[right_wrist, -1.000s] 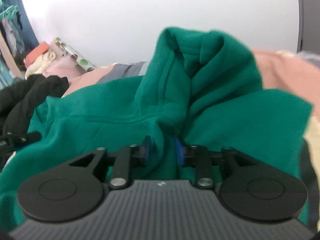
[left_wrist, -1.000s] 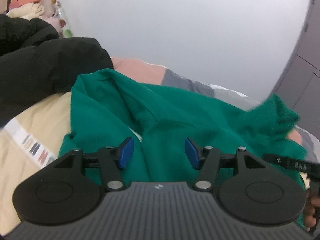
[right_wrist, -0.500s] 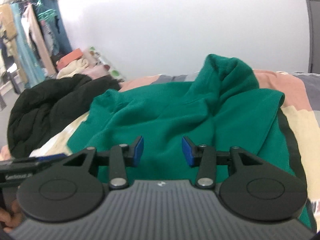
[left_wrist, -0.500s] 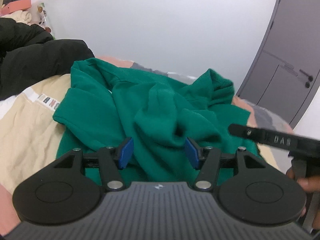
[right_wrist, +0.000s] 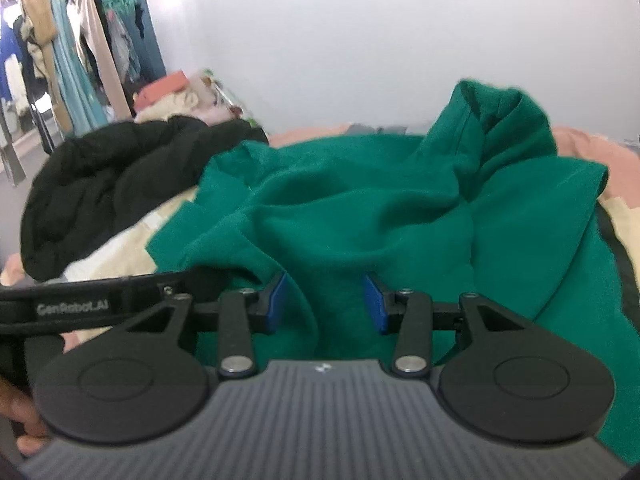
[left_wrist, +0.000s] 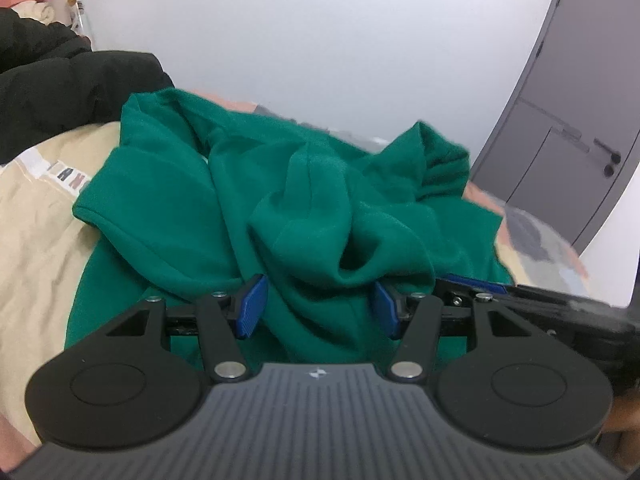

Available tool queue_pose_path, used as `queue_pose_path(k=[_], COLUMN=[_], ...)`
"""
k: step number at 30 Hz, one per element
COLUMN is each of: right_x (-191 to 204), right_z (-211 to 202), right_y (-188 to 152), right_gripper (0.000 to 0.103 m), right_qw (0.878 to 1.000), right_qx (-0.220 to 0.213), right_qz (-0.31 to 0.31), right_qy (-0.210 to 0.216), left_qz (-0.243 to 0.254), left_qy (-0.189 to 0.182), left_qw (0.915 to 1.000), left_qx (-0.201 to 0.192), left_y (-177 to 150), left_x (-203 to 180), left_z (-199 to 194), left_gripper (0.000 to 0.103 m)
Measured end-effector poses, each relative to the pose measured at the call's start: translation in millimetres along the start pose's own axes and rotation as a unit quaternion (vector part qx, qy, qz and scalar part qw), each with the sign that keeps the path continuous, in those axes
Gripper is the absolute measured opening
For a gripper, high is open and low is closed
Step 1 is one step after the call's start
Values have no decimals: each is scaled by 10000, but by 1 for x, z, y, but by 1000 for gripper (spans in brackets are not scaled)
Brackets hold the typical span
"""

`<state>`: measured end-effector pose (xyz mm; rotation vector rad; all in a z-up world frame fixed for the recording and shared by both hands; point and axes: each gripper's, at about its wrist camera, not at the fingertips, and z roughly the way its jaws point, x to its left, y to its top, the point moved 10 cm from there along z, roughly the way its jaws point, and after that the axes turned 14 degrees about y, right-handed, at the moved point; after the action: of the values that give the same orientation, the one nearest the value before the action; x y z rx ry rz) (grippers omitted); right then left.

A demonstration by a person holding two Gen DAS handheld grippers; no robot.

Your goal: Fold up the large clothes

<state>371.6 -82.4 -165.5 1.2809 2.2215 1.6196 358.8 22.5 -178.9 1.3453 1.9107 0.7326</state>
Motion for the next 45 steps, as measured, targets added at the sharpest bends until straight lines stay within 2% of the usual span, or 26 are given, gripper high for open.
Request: queue_pose_path(k=[8, 13, 15, 18, 22, 25, 30, 36, 38, 42, 44, 45], right_x=[-12, -10, -11, -7, 2, 1, -17, -44, -56, -75, -83, -88], right_z=[33, 32, 24, 6, -22, -48, -91, -122, -128, -135, -141, -145], right_y=[-26, -28, -27, -28, -27, -30, -45, -54, -62, -71, -69, -67], right_gripper=[43, 43, 43, 44, 44, 44, 44, 45, 48, 59, 83, 86], right_qw=[9980, 9978, 9982, 9980, 9954, 9945, 9957, 9923, 9898, 9832, 9817, 9804], right_qx=[621, 651, 594, 595, 887, 933, 873, 979, 1006, 1064, 915, 779], right_qz=[-88, -110, 12, 185, -327, -402, 106, 525, 822, 1203, 1312, 1412], right_qy=[-85, -100, -32, 32, -180, -235, -276, -554, -588, -864, -1034, -1133], left_qz=[-37, -138, -227, -227, -294, -104, 5, -18, -225, -785, -1072, -1255], left_qy=[192, 169, 96, 203, 297, 429, 303, 741, 719, 740, 822, 820], left_qw=[9987, 9981, 9982, 9985, 9977, 9976, 9967, 9912, 9895, 9862, 9838, 9827], left_qx=[468, 577, 544, 460, 536, 531, 748, 1093, 1236, 1254, 1175, 1084], left_y=[-13, -12, -8, -3, -5, -8, -26, -56, -64, -64, -61, -57], left_x=[11, 15, 17, 25, 36, 41, 44, 71, 82, 111, 125, 131], left_z=[29, 25, 13, -10, -38, -59, -88, -104, -108, -119, -124, -126], left_gripper=[63, 65, 66, 72, 72, 72, 73, 73, 73, 73, 74, 74])
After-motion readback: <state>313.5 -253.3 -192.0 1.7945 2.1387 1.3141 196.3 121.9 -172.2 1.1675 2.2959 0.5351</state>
